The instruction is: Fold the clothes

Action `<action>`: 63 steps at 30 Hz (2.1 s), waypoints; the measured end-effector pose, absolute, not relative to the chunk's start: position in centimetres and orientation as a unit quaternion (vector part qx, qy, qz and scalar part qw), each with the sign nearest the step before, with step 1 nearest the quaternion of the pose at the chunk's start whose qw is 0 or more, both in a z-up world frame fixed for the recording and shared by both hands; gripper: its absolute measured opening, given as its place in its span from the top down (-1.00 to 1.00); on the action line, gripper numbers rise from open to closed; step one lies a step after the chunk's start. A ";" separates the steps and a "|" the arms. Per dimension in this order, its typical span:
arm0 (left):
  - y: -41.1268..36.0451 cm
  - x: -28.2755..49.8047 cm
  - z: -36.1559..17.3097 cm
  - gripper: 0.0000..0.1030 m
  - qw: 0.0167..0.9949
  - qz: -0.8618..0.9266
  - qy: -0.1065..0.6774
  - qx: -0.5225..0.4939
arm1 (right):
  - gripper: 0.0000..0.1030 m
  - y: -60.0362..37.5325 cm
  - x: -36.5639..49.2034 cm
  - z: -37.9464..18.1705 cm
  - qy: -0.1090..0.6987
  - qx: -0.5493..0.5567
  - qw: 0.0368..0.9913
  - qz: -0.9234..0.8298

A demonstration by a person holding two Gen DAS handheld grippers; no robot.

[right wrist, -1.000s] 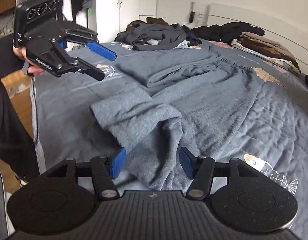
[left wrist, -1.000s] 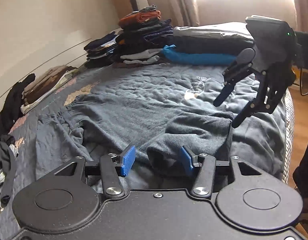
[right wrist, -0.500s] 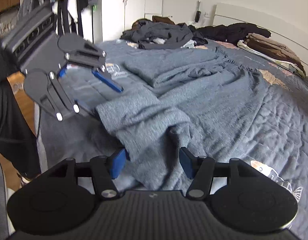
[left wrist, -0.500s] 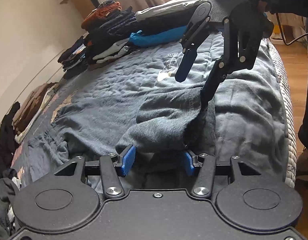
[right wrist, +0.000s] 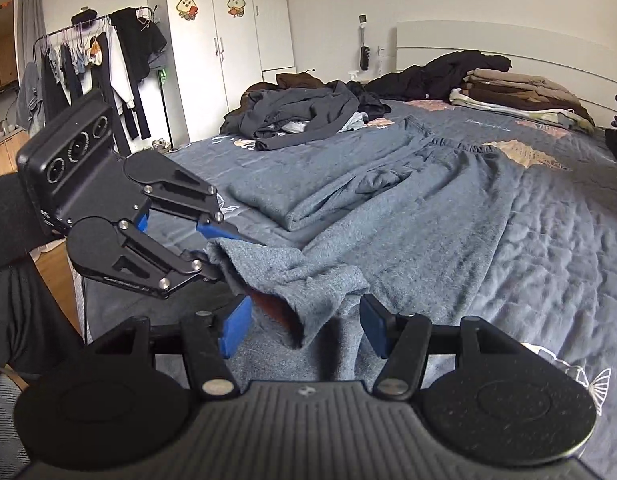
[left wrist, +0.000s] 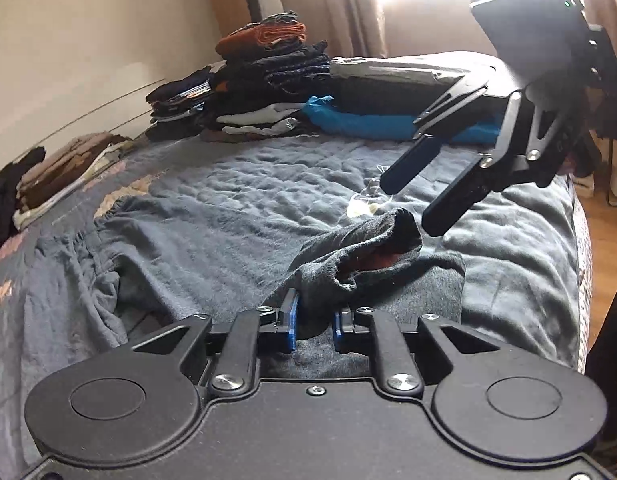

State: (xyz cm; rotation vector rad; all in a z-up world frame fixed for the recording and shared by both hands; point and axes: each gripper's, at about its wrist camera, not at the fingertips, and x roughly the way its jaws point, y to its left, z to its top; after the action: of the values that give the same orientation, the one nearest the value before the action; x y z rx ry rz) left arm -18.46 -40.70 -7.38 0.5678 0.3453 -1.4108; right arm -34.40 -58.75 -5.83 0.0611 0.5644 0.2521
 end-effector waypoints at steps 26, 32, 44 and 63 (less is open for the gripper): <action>-40.1 -10.0 -3.3 0.78 0.699 -0.663 0.266 0.032 | 0.75 -59.8 -24.8 -4.2 0.236 0.049 0.967 0.088; -40.9 -10.1 -3.8 0.02 0.739 -0.624 0.241 0.074 | 0.82 -59.5 -23.9 -4.1 0.255 0.064 0.961 0.089; -40.6 -8.7 -3.5 0.85 0.703 -0.663 0.256 0.031 | 0.82 -58.3 -24.5 -2.2 0.253 0.028 0.962 0.100; -42.1 -5.2 -2.0 0.85 0.720 -0.647 0.252 0.002 | 0.82 -60.0 -22.2 -1.2 0.241 0.093 0.965 0.044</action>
State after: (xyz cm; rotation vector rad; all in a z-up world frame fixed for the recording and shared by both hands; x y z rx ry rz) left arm -5.20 -42.08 -1.96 0.0054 0.5562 -1.4303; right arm -22.15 -60.05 -1.18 0.1886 0.4870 0.0894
